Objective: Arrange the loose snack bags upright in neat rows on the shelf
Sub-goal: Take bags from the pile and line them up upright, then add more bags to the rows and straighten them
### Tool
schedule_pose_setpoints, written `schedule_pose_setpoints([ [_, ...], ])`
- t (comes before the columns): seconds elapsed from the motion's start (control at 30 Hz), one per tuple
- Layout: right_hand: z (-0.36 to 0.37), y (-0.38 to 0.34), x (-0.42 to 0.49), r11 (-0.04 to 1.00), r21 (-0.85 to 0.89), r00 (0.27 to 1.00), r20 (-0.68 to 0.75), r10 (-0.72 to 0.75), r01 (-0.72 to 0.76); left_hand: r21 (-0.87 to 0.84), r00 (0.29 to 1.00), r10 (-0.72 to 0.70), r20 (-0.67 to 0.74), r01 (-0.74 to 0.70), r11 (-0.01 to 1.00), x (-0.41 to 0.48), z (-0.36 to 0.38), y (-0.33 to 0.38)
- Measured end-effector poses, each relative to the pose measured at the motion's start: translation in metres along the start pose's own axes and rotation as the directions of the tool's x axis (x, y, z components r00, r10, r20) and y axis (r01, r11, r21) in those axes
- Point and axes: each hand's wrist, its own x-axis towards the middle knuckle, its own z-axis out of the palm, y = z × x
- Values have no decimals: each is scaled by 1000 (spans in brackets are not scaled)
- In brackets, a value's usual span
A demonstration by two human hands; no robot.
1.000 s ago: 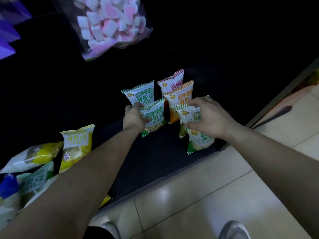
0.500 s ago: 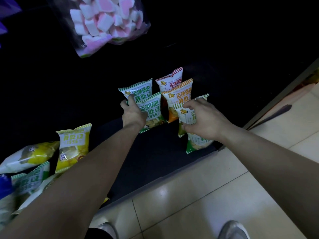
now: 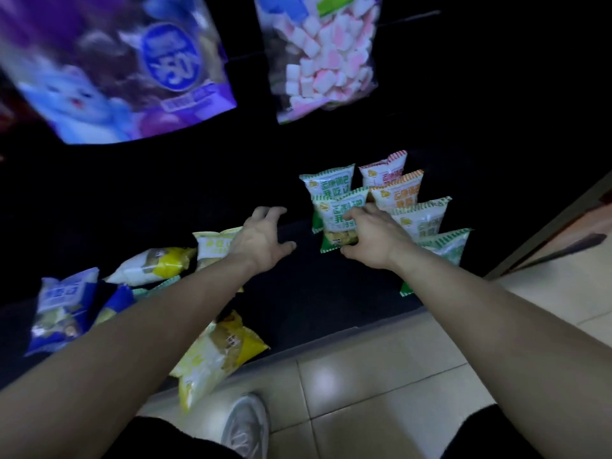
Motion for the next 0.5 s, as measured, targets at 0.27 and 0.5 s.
schedule_pose_setpoints([
  [0.27, 88, -115, 22, 988, -33, 969, 203, -141, 151, 124, 978, -184, 99, 172, 977, -99, -54, -122],
  [0.5, 177, -179, 33, 962, -20, 886, 394, -243, 273, 175, 950, -275, 147, 249, 952, -134, -64, -203],
])
